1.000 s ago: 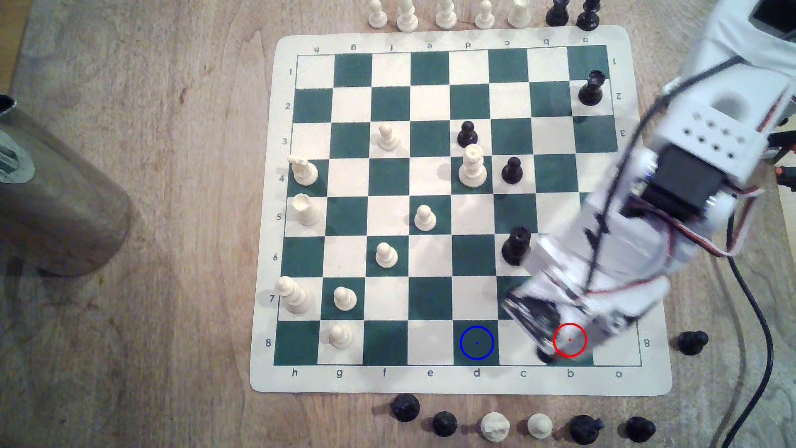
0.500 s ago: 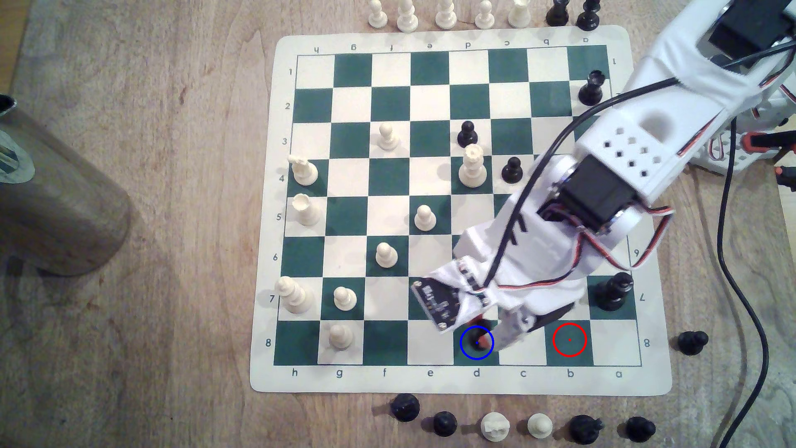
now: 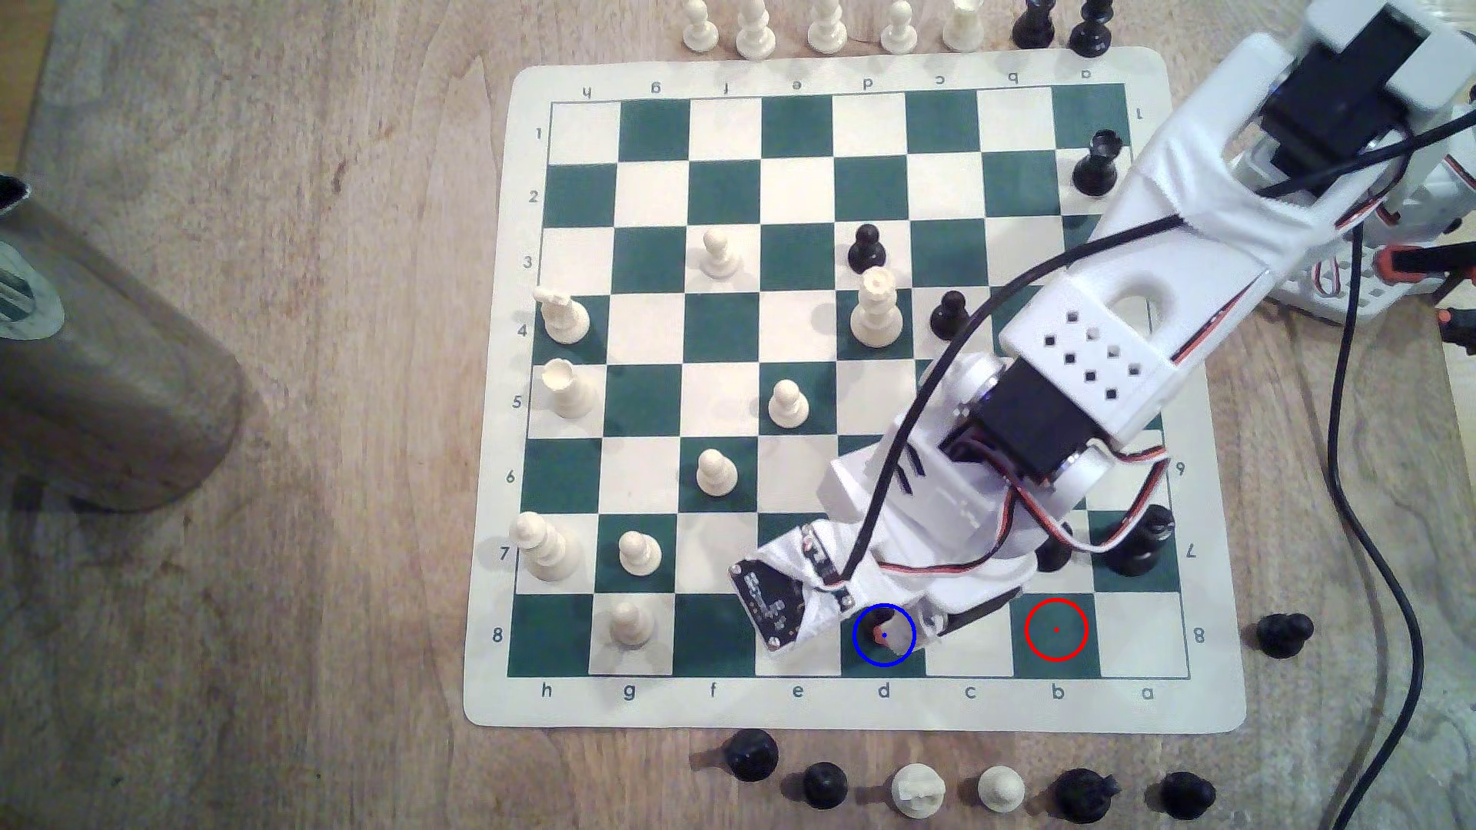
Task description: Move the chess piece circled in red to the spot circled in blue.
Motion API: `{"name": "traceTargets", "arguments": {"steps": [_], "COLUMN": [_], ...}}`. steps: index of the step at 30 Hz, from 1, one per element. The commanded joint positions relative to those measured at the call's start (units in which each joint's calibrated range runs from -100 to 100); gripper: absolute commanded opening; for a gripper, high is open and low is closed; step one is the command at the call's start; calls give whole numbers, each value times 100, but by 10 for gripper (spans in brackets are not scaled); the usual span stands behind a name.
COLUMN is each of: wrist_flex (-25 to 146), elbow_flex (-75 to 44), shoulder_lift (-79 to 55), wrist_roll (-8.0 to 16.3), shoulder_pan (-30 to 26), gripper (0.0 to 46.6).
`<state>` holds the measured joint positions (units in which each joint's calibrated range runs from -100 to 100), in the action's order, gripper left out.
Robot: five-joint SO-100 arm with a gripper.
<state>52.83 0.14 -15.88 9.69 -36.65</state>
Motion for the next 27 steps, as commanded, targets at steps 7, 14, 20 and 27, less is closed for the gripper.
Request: {"name": "traceTargets", "arguments": {"steps": [7, 14, 20, 27], "wrist_flex": [-99, -99, -74, 32], "elbow_flex": [-639, -585, -585, -567], "shoulder_lift": [-17, -102, -195, -169], "wrist_roll": [-24, -24, -24, 15], "shoulder_pan": [1, -15, -54, -23], "gripper": [3, 3, 42, 146]}}
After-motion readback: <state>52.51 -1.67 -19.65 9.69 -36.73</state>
